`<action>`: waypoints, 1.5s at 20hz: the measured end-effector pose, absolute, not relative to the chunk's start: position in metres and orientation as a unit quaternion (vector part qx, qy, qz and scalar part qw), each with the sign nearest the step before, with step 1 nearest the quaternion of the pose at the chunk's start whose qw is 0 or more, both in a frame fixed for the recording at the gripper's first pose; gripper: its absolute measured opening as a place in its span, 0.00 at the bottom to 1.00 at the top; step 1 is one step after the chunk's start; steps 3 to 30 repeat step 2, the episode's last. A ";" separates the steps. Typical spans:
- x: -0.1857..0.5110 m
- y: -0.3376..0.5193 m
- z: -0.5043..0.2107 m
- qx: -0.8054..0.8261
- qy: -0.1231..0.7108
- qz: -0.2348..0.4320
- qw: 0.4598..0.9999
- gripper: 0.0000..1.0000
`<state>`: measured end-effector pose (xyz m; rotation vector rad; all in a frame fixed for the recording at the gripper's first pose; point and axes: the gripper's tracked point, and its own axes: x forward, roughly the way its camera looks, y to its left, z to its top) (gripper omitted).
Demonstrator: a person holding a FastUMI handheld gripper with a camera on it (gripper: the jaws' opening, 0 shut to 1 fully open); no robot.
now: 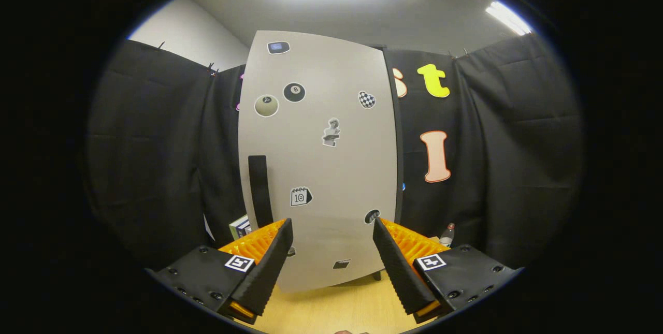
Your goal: Open the shoe cabinet door, grab the shoes and put them into the shoe cabinet, then close the shoe cabinet door.
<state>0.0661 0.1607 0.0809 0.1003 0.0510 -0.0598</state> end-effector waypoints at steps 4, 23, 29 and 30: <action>0.063 0.154 0.073 0.049 0.032 -0.033 0.998 0.98; 0.063 0.154 0.073 0.049 0.032 -0.033 0.998 0.98; 0.063 0.154 0.073 0.049 0.032 -0.033 0.998 0.98; 0.063 0.154 0.073 0.049 0.032 -0.033 0.998 0.98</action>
